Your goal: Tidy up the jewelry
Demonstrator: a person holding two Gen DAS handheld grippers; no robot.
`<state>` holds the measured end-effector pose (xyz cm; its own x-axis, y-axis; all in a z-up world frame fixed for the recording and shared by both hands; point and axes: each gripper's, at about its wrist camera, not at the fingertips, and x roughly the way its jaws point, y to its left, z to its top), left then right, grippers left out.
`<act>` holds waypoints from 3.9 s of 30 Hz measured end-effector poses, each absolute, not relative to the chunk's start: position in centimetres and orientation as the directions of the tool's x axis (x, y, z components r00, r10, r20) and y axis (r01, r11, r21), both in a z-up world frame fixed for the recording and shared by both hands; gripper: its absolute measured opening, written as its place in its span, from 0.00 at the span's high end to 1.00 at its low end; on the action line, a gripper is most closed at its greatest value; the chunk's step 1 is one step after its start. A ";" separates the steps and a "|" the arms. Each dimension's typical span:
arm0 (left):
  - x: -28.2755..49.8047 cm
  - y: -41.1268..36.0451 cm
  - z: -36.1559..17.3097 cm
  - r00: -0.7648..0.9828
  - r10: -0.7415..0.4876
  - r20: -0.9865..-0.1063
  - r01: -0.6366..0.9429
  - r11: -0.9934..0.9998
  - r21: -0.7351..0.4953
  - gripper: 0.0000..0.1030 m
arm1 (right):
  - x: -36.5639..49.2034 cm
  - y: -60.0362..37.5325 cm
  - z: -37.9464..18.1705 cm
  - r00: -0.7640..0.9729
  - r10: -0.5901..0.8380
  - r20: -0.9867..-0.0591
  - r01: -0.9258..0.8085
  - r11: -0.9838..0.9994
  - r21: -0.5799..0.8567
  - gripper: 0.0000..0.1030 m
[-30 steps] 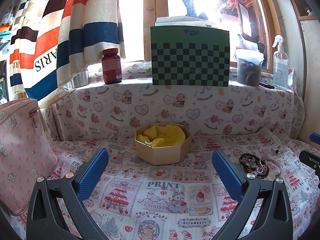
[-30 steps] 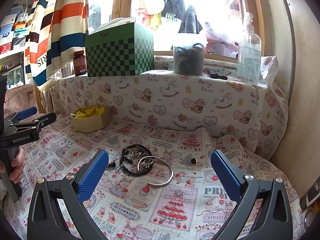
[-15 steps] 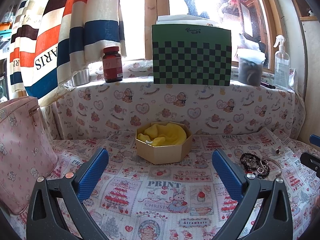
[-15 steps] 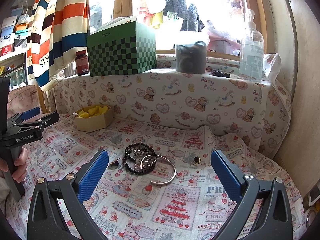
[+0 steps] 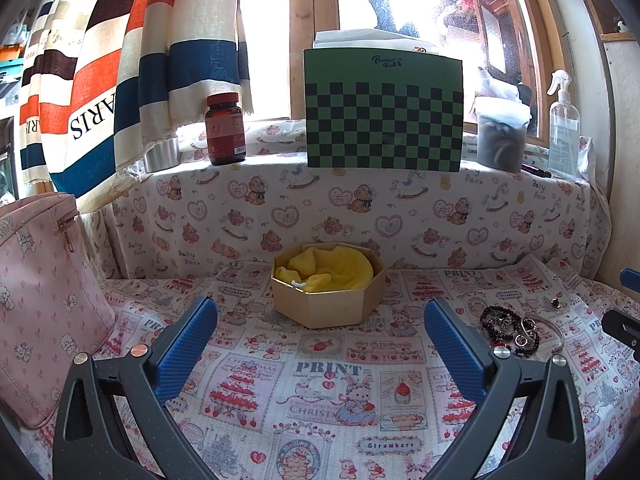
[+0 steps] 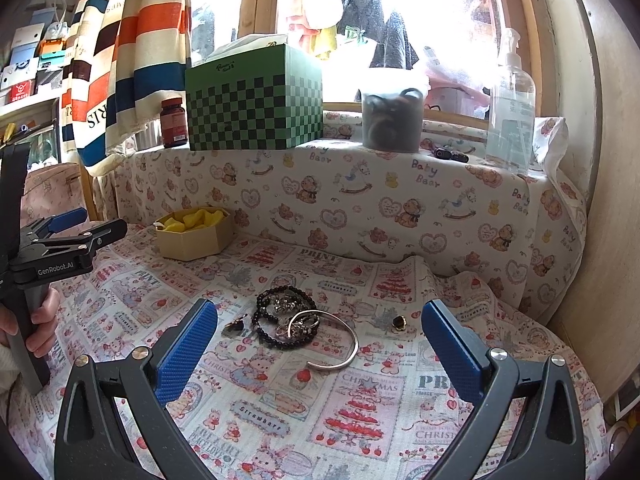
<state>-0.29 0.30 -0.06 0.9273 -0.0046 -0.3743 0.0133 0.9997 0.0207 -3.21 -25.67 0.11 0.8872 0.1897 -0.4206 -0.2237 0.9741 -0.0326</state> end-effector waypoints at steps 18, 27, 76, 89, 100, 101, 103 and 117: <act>0.0 0.7 -0.5 0.921 -0.005 -0.389 0.009 1.000 0.010 0.00 | -3.4 -25.4 0.3 0.892 0.178 -0.416 -0.216 0.975 -0.046 0.00; -0.1 0.7 -0.4 0.922 -0.005 -0.387 0.011 1.000 0.012 0.00 | -3.3 -25.5 0.2 0.892 0.175 -0.418 -0.212 0.976 -0.044 0.00; 5.5 -6.5 -0.5 0.815 -0.065 -0.575 0.102 0.994 0.032 0.08 | 1.8 -34.0 -1.6 0.784 0.203 -0.586 -0.020 0.953 0.303 0.82; 6.4 -5.0 -1.2 0.802 -0.040 -0.595 0.058 0.998 0.011 0.08 | 9.0 -31.7 -1.5 0.594 0.036 -0.804 0.120 0.984 0.132 0.83; 6.4 -5.3 -1.2 0.799 -0.038 -0.600 0.061 0.998 0.018 0.08 | 12.5 -29.9 -3.1 0.498 -0.042 -0.866 0.092 0.996 0.005 0.83; 6.3 -5.3 -1.2 0.800 -0.039 -0.599 0.062 0.998 0.017 0.08 | 12.6 -29.8 -3.3 0.490 -0.045 -0.871 0.089 0.996 -0.001 0.83; 6.3 -5.3 -1.2 0.800 -0.041 -0.599 0.064 0.998 0.017 0.08 | 13.0 -29.5 -3.9 0.475 -0.060 -0.878 0.087 0.996 -0.021 0.83; 6.1 -5.7 -1.2 0.773 -0.103 -0.626 0.108 0.994 -0.029 0.09 | 6.2 -28.7 -1.3 0.657 0.086 -0.749 0.040 0.988 0.149 0.87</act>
<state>6.10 -5.72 -1.16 0.7729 -0.1026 -0.6261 0.1083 0.9937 -0.0291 6.20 -28.69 -1.28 0.6568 0.0858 -0.7492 0.0405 0.9881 0.1487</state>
